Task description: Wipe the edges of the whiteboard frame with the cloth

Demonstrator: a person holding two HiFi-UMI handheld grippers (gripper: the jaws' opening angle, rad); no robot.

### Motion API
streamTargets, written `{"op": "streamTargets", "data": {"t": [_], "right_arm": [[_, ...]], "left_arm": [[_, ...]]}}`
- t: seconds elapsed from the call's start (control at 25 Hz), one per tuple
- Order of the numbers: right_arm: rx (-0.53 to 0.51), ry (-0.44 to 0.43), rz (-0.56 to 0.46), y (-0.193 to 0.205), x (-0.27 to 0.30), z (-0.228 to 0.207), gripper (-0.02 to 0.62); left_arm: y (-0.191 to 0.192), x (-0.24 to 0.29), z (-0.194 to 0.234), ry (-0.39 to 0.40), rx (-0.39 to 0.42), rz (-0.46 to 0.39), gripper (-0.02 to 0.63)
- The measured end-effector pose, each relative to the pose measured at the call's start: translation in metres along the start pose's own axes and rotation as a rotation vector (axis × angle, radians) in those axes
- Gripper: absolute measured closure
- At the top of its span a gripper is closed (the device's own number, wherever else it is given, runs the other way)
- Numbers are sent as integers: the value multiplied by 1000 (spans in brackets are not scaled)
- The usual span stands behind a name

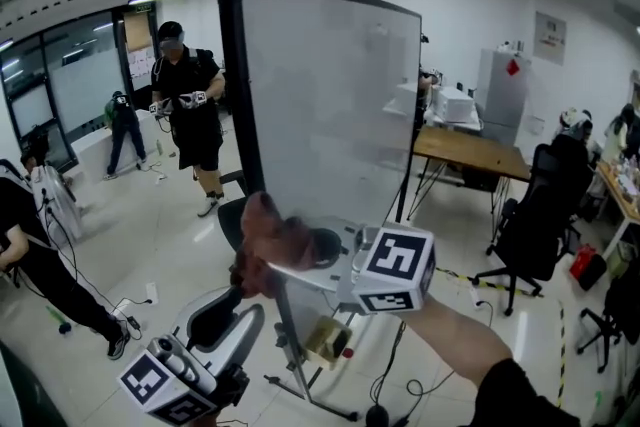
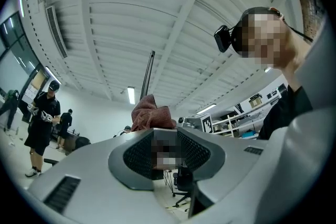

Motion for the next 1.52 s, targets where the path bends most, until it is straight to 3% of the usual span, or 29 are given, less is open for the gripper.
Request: {"op": "streamTargets", "data": {"t": [0.24,0.6,0.76,0.88,1.04,1.2,1.36,1.52], "right_arm": [[62,-67,15,-3,-5,-5,469],[23,-100,41,-15,-7,-5,469],[39,-121,42,-21,-6,-12,465],[68,-136,31,-22,-5,-14,461],[90,-134,17,-17,-10,-18,430],[163,-158,-41,-17,-23,-18,410],[208,-164,-106,-24,-28,-18,411],[101,-126,-105,-45,-21,-17,461]], "left_arm": [[-15,23,-6,58,14,20,471],[-21,42,-6,58,65,31,471],[-19,55,-2,71,36,47,471],[-23,58,5,67,16,12,472],[-23,62,2,74,-73,-24,491],[-24,64,-2,63,-85,-38,491],[-20,59,6,47,12,-33,491],[-26,61,4,30,58,-33,491]]}}
Point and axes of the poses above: the fingertips, and each gripper's own axes: x forward along the fingers, z to its left, y out of its underside, the point moved 1 cm from there along -x, backward along the fingers, and after that the axes turned 5 degrees about y, right-handed, at the moved point
